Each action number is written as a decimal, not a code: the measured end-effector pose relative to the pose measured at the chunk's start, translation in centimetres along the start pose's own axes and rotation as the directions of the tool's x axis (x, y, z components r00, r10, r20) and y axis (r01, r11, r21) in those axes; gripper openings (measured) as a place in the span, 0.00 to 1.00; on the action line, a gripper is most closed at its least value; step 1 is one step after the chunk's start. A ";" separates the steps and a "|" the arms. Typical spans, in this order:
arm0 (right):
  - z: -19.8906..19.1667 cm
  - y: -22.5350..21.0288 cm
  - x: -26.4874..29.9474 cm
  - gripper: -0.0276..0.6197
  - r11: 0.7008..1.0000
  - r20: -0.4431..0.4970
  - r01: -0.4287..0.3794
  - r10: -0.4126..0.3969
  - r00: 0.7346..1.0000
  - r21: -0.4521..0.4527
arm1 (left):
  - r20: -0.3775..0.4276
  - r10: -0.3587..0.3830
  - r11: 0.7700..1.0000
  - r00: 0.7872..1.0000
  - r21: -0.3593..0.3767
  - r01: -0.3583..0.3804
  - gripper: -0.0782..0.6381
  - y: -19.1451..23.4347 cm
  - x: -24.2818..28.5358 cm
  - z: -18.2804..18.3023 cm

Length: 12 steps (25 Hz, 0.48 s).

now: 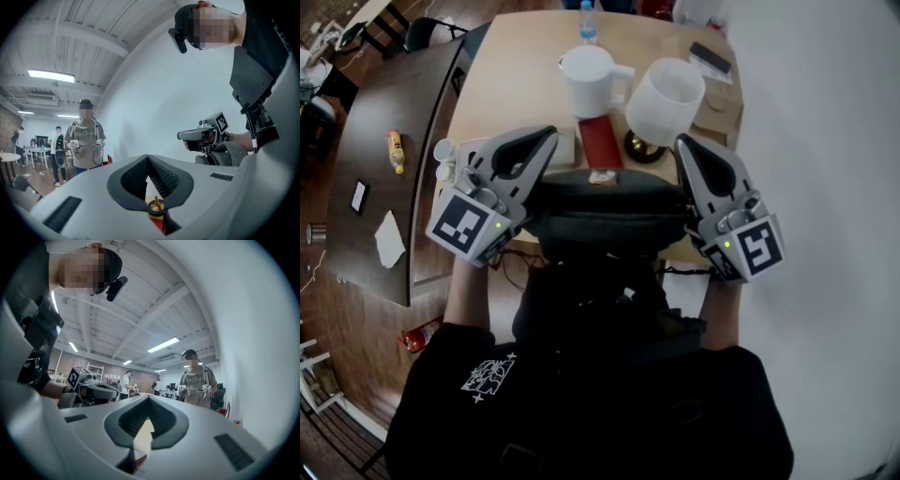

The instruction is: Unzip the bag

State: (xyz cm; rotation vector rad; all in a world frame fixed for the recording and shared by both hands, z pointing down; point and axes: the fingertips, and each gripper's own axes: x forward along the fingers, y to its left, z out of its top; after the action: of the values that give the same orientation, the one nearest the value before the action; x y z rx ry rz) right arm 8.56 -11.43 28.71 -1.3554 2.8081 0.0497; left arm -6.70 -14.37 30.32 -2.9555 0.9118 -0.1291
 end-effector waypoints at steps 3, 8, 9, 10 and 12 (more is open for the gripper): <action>-0.2 0.1 0.3 0.08 1.000 -0.014 -0.004 0.003 1.000 -0.031 | -0.001 0.004 1.000 1.000 -0.016 -0.004 0.10 0.3 -0.2 0.1; -0.1 0.0 0.2 0.08 0.999 -0.014 -0.007 0.007 1.000 -0.041 | -0.009 0.013 1.000 1.000 -0.008 -0.013 0.10 0.8 -0.3 -0.1; -0.1 0.0 0.2 0.08 0.999 -0.017 -0.007 0.006 1.000 -0.045 | -0.010 0.013 1.000 1.000 -0.004 -0.013 0.10 0.8 -0.3 -0.2; -0.1 0.0 0.3 0.08 0.999 -0.018 -0.010 0.009 1.000 -0.049 | -0.013 0.012 1.000 1.000 0.001 -0.012 0.10 0.8 -0.3 -0.2; -0.1 0.2 0.4 0.08 0.998 -0.020 -0.020 0.019 1.000 -0.054 | -0.014 0.012 1.000 1.000 0.004 -0.011 0.10 0.8 -0.2 -0.2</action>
State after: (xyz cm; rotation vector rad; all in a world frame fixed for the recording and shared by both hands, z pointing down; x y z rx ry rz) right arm 8.17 -11.58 28.80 -1.3459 2.8566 0.1149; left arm -7.39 -14.93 30.43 -2.9487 0.9288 -0.1515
